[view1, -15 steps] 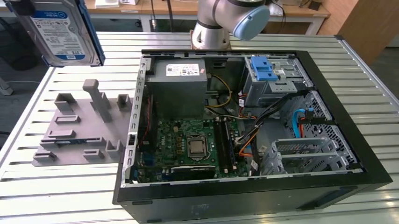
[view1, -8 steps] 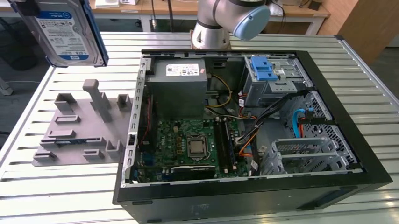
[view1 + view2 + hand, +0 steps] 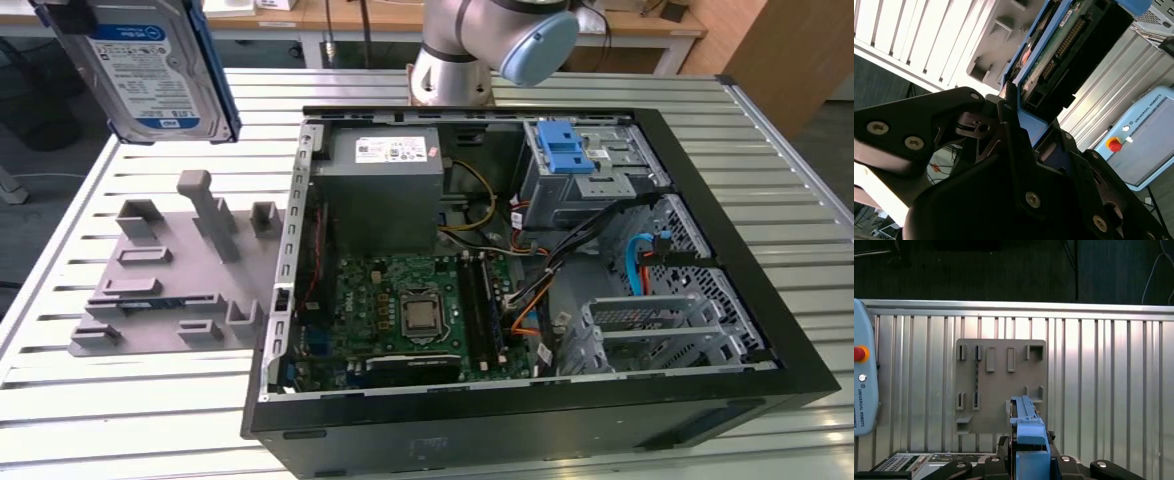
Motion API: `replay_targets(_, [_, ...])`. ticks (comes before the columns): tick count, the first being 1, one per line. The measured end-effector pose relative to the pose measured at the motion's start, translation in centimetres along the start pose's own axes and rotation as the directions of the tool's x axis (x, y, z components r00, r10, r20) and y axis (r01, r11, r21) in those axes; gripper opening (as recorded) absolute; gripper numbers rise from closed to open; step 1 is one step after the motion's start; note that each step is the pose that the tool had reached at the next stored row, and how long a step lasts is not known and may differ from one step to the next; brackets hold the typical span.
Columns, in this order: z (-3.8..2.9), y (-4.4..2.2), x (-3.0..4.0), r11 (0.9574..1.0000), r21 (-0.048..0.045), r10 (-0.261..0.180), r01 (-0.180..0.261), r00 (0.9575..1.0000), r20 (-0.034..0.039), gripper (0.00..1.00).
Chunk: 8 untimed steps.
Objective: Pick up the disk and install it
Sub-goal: 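Pick up the disk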
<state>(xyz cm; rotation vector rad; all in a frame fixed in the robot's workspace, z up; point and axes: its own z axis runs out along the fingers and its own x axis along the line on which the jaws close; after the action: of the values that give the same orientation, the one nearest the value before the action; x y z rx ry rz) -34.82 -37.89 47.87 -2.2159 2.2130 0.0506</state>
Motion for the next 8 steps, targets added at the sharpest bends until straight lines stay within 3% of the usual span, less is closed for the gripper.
replay_targets(8, [-0.02,-1.27,0.00,1.0000,0.0000,0.000,0.000,1.0000,0.0000,0.36])
